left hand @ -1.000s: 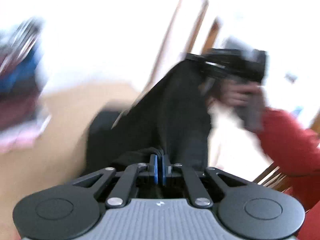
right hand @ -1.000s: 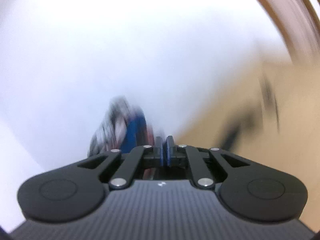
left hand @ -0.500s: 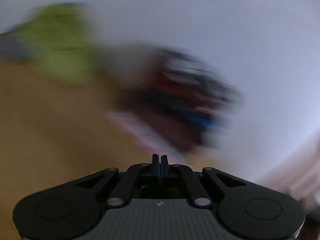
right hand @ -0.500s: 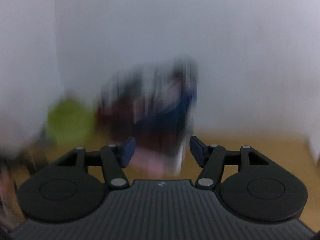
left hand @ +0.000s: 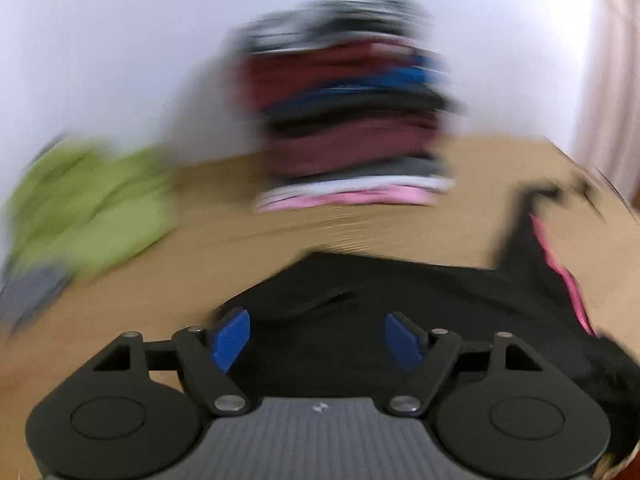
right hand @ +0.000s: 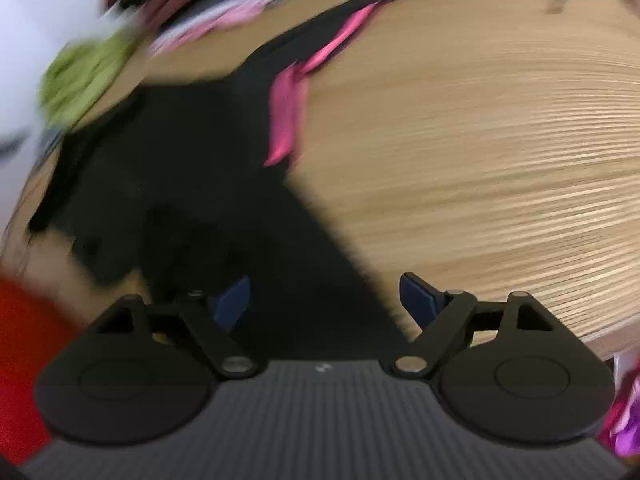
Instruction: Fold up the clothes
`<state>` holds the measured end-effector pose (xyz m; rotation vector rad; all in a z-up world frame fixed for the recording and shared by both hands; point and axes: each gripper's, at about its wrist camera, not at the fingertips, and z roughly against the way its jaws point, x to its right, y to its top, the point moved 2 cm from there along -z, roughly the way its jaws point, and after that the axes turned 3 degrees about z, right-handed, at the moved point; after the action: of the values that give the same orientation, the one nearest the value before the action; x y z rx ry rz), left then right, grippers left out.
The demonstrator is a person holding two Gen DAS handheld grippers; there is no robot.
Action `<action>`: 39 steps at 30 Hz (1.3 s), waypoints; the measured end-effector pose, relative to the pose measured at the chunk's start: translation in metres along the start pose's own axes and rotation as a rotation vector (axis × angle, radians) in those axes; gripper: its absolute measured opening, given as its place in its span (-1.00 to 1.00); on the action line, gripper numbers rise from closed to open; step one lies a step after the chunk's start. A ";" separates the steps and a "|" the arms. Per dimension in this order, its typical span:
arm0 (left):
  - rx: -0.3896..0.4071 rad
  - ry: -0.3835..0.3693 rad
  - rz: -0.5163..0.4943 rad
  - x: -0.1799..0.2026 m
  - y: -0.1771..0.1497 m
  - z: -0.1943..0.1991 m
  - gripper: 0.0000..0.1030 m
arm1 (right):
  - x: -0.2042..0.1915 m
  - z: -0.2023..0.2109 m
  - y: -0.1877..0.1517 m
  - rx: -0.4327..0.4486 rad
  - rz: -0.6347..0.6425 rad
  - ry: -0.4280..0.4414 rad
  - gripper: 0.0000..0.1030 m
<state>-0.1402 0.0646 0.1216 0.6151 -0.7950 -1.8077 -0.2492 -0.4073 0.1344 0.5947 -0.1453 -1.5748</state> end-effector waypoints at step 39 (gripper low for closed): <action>-0.306 -0.083 0.012 0.068 0.008 -0.171 0.36 | -0.018 0.158 0.060 0.615 0.051 -1.195 -0.91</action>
<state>-0.0352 -0.0415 0.0135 0.3370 -0.5581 -1.9050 -0.2678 -0.4372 0.3006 0.0189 -1.5566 -1.6426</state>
